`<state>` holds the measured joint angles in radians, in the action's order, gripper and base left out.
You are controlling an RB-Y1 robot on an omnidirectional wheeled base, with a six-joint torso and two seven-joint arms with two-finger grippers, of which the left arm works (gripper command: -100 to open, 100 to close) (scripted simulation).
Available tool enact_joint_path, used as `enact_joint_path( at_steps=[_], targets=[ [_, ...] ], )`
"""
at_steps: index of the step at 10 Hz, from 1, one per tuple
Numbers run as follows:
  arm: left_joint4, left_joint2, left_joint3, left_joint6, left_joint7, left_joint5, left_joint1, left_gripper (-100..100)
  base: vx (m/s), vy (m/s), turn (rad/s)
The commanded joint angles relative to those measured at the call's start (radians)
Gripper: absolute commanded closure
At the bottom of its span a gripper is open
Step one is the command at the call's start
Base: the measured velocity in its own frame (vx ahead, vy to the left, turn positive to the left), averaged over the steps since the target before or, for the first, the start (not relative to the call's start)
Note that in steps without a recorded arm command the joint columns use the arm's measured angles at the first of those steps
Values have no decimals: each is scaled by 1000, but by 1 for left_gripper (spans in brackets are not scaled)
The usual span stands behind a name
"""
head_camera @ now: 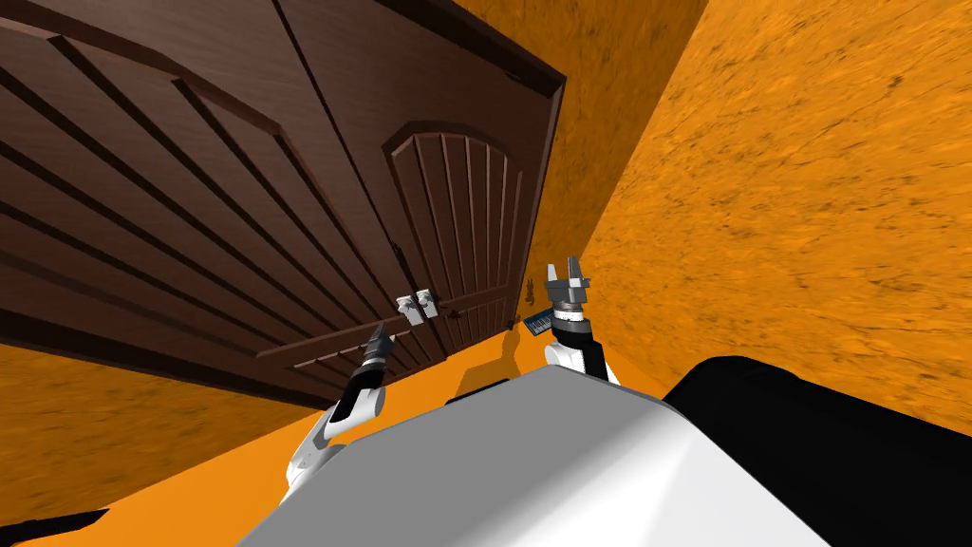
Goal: Pull the door open
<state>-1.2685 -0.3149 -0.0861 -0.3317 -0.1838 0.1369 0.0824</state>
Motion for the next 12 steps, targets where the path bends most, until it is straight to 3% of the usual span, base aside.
enact_joint_path(
  at_steps=[1,4,6,9,12],
  targets=[
    [0,0,0,0,0,0,0,-100,-78,-41,-13],
    [37,-22,-58,2,8,7,30,-100,8,60,168],
    [50,-23,-71,0,12,7,29,-100,93,60,19],
    [48,-9,-58,-3,16,4,7,-100,204,2,-72],
    [33,17,-21,-8,17,-3,-32,-100,222,-80,-161]
  ],
)
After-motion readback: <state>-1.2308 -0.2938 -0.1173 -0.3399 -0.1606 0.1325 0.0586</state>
